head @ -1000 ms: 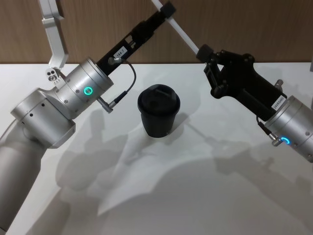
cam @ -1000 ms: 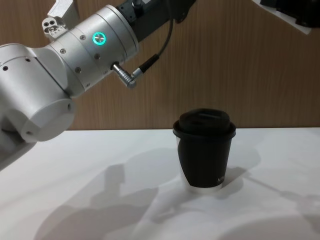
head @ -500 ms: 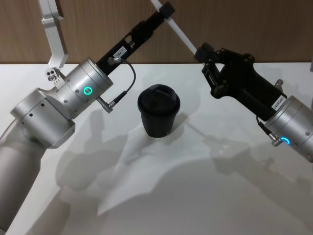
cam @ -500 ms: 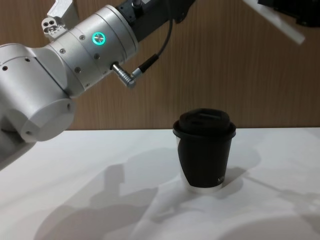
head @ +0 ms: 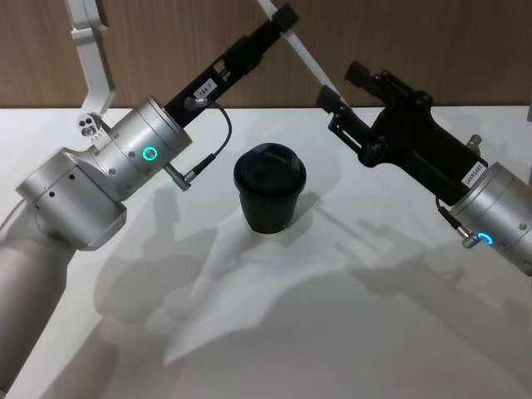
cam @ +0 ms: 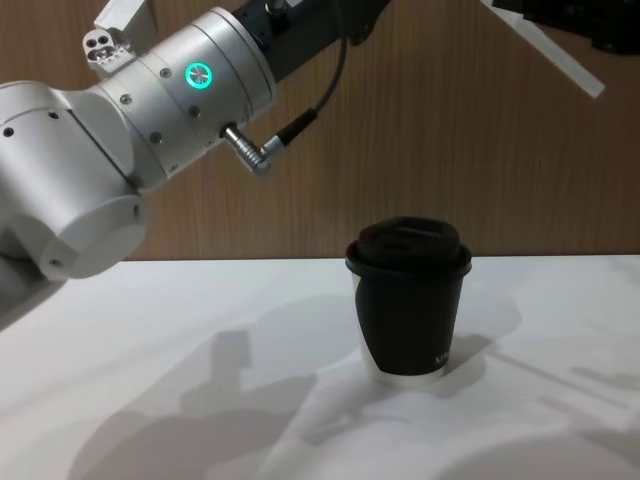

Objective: Pick up the straw with one hand, pass it to the other hand, and insert it into the cup.

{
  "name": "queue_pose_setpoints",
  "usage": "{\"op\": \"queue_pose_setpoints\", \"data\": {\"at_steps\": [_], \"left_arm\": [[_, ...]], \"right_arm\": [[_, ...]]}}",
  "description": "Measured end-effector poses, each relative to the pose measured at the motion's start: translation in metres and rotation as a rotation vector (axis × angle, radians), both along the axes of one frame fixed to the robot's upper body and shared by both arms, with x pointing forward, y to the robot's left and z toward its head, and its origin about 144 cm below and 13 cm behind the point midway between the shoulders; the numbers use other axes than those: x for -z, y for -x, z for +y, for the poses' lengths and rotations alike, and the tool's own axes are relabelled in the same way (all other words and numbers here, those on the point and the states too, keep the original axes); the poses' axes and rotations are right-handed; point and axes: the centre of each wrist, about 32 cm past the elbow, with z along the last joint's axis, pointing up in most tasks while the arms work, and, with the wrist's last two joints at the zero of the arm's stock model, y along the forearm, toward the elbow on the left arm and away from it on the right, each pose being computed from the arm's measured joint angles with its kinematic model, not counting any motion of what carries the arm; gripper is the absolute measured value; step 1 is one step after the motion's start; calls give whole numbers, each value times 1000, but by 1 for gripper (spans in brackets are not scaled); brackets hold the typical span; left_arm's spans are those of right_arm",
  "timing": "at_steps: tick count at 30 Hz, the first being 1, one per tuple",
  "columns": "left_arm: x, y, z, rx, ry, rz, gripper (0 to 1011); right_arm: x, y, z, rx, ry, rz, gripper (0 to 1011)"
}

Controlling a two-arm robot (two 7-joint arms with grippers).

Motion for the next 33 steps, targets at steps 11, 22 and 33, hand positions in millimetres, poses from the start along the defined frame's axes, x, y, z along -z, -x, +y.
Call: {"op": "queue_pose_setpoints", "data": {"at_steps": [11, 22, 33], "left_arm": [[-12, 2, 8, -69, -113, -95, 16], [-32, 8, 23, -149, -274, -240, 16], [-55, 18, 43, -225, -433, -399, 16]], "right_arm": [[0, 0, 0, 0, 0, 0, 873], [0, 0, 0, 0, 0, 0, 1001], [0, 0, 0, 0, 0, 0, 1001]]}}
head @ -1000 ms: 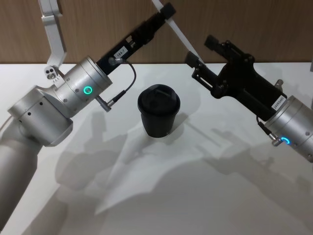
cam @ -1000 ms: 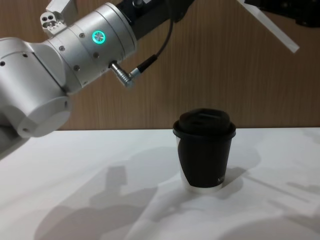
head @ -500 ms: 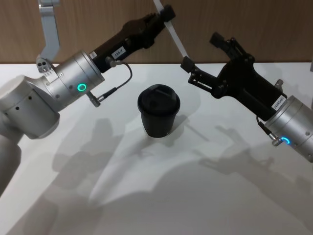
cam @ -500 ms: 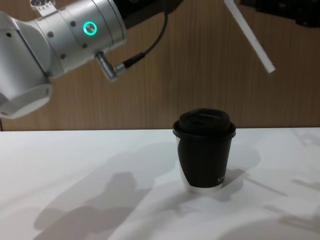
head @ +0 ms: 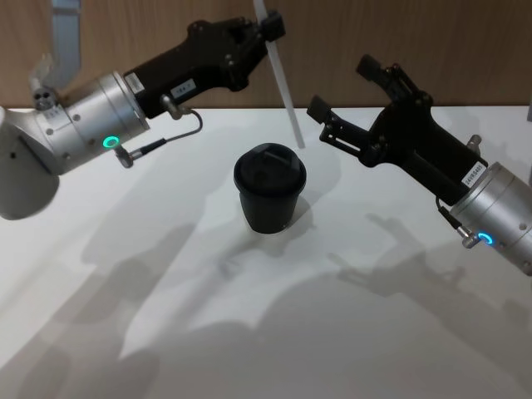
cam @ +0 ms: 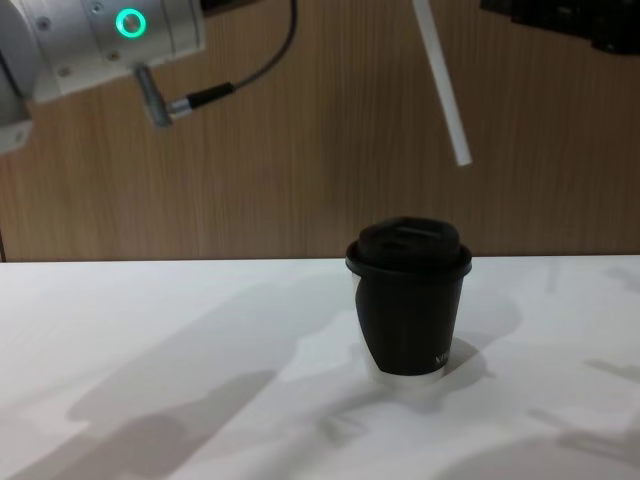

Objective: Pick up the straw with one hand, pass it to the other hand, and insert it into the cup.

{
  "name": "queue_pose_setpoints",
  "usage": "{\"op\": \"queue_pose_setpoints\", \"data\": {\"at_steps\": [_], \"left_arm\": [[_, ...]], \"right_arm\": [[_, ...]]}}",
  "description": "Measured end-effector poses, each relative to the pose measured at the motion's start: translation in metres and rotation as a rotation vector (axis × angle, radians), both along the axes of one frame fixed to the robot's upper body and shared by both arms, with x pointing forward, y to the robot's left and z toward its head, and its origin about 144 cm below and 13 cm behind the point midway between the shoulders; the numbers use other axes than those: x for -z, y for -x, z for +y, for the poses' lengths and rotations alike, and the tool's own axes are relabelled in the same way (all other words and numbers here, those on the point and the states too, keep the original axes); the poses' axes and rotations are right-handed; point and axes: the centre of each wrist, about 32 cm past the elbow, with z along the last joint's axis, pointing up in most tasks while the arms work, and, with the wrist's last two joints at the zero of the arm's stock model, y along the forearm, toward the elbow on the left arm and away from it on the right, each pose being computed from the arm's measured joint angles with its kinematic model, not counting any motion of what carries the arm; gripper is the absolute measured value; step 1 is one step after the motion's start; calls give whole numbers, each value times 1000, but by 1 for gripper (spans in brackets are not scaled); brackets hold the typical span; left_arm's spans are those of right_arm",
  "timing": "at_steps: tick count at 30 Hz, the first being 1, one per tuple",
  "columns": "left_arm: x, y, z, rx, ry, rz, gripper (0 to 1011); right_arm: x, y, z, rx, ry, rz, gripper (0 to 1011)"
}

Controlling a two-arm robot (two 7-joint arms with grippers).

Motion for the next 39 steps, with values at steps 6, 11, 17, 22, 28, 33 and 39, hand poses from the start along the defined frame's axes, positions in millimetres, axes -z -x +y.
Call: {"op": "queue_pose_setpoints", "data": {"at_steps": [6, 11, 17, 22, 28, 33, 39], "left_arm": [[-13, 9, 13, -37, -90, -90, 16], [-22, 15, 22, -55, -145, -141, 16], [-27, 20, 28, -62, -184, -166, 16], [-28, 23, 30, -57, -211, -167, 16], [-28, 23, 29, -45, -233, -160, 15], [-27, 21, 29, -43, -245, -152, 15], [-24, 17, 28, -47, -261, -142, 16]], "right_arm": [[0, 0, 0, 0, 0, 0, 1001], [0, 0, 0, 0, 0, 0, 1001], [0, 0, 0, 0, 0, 0, 1001], [0, 0, 0, 0, 0, 0, 1001], [0, 0, 0, 0, 0, 0, 1001], [0, 0, 0, 0, 0, 0, 1001], [0, 0, 0, 0, 0, 0, 1001]]}}
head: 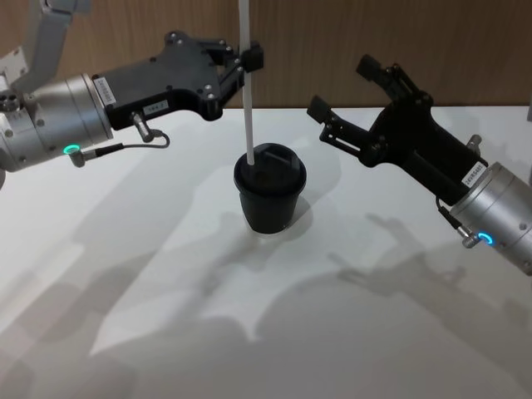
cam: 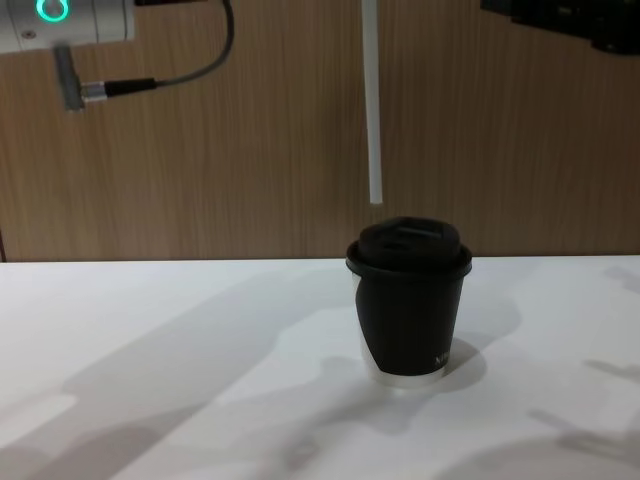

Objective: Pick up the straw with one hand, pass it to the other hand, and insert it into the cup.

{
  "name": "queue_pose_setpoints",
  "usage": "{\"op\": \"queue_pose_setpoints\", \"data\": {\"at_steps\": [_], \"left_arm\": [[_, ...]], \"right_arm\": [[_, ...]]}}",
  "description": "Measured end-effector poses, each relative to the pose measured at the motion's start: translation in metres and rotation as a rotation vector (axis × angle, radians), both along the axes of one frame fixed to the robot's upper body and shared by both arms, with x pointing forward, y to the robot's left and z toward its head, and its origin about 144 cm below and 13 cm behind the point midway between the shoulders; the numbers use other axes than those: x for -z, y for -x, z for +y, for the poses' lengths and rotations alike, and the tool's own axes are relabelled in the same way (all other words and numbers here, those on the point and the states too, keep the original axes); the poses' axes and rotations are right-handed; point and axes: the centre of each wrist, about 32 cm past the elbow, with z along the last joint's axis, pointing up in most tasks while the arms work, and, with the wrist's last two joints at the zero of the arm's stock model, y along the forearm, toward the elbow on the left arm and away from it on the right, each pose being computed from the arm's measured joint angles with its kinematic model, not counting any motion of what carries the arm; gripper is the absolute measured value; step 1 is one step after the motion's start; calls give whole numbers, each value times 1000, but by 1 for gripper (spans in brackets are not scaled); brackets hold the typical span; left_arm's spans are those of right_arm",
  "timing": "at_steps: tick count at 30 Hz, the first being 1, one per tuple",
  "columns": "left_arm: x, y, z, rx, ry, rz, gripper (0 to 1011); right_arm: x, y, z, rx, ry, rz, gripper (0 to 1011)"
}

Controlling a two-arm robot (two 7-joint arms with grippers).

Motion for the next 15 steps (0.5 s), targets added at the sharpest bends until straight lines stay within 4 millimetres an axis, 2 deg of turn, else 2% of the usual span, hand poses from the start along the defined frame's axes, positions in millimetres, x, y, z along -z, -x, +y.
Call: {"op": "queue_pose_setpoints", "data": {"at_steps": [15], "left_arm": [[5, -8, -3, -7, -18, 23, 15]], "right_arm": [[0, 0, 0, 0, 0, 0, 1001]]}}
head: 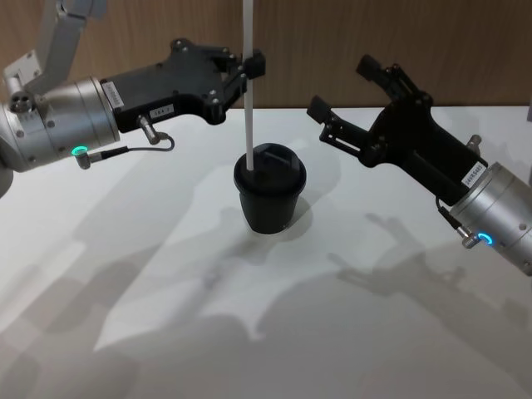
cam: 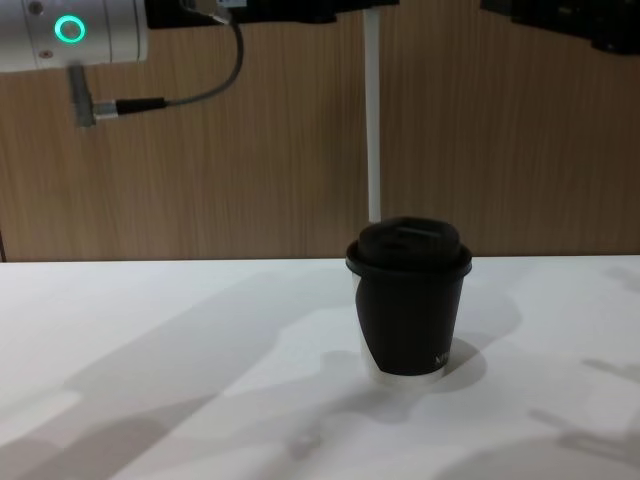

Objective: Pick up the straw with one hand, pass it to the other hand, and insert it into the cup.

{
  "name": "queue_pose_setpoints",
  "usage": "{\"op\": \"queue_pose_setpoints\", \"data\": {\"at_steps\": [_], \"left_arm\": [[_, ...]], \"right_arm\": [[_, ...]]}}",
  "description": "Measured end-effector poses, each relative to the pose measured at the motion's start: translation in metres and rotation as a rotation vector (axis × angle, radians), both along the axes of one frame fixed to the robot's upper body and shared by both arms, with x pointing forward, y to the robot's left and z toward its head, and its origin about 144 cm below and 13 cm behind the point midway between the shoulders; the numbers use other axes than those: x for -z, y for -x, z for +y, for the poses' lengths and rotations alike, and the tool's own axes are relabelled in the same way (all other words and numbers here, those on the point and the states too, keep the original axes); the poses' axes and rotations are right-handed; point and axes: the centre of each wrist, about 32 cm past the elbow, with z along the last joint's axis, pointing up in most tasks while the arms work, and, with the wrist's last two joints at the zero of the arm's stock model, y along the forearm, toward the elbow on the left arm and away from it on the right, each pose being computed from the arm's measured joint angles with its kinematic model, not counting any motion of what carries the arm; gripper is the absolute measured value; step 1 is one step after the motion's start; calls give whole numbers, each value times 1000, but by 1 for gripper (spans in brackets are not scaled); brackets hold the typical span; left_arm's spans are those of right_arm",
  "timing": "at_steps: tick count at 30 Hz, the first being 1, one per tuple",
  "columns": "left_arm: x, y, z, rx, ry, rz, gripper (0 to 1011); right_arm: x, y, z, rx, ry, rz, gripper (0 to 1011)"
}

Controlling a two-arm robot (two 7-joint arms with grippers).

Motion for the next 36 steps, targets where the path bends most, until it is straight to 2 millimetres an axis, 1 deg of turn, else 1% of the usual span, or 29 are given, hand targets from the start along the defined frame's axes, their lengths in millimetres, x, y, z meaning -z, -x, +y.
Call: {"op": "queue_pose_setpoints", "data": {"at_steps": [36], "left_arm": [[10, -17, -10, 18, -6, 34, 16]], "right_arm": [[0, 0, 0, 0, 0, 0, 1001]]}}
